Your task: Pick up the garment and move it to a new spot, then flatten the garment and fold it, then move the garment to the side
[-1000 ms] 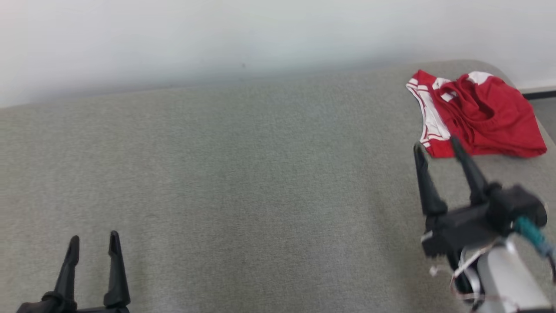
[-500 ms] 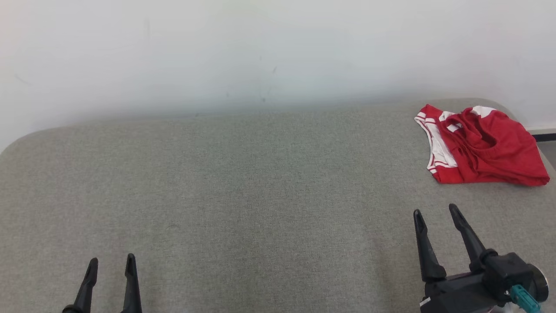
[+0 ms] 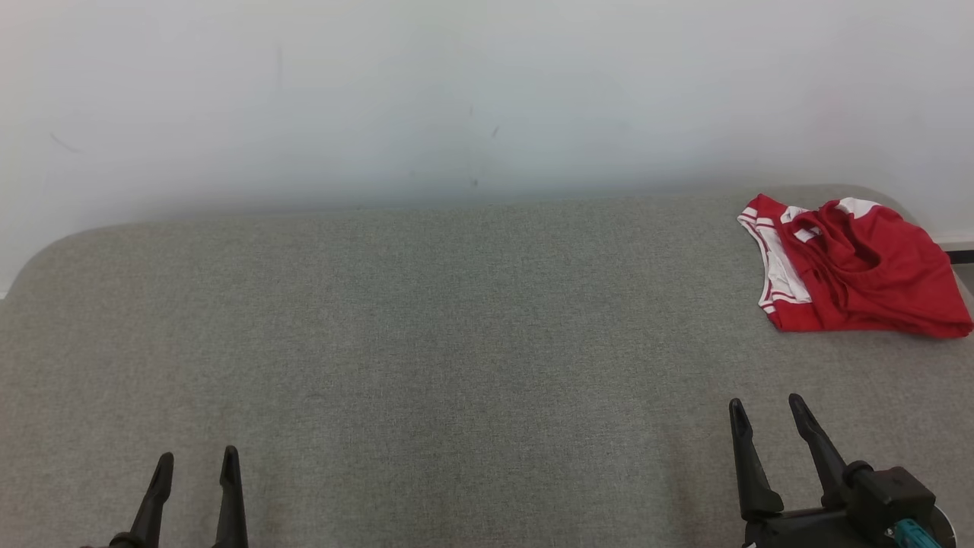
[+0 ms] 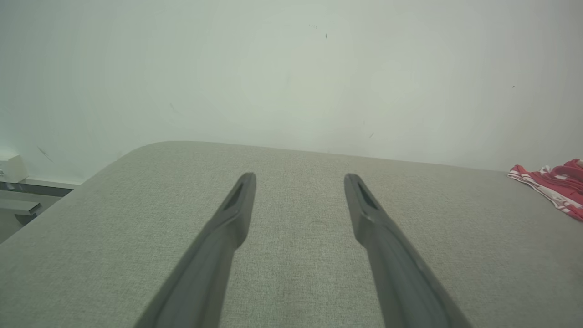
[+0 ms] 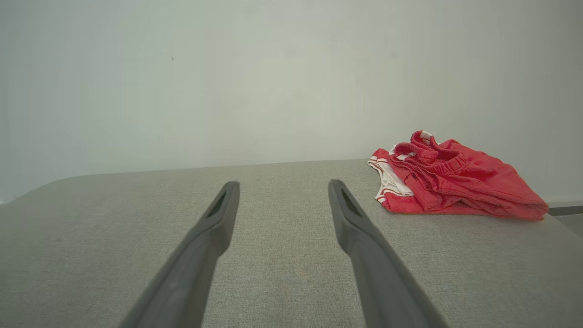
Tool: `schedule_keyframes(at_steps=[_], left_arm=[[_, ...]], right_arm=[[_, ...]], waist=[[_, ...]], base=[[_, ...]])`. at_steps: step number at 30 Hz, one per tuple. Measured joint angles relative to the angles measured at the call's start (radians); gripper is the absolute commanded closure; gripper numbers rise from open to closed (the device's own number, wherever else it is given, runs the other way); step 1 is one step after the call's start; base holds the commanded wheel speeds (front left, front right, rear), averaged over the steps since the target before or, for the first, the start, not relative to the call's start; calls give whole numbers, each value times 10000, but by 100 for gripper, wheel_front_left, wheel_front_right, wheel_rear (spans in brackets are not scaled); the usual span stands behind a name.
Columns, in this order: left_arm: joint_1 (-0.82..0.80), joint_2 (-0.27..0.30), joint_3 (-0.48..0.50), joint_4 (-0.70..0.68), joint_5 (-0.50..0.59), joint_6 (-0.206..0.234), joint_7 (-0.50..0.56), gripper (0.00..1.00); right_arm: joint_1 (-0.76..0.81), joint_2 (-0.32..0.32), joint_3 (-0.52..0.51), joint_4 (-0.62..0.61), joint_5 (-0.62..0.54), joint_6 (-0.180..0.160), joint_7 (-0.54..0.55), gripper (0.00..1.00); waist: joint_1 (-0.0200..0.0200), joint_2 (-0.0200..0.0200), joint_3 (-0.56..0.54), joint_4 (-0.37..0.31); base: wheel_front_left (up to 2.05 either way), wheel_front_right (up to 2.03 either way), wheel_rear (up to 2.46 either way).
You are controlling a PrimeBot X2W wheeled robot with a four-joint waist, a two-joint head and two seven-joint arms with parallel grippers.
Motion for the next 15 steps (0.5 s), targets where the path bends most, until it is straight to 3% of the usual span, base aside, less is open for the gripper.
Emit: schedule_keyframes(at_steps=[15], left_arm=[[0, 238, -226, -447, -98, -46, 291, 0]], right_arm=[[-1, 90, 82, 219, 0, 0, -88, 0]], waist=[[0, 0, 18, 1]], base=[[0, 0, 0]])
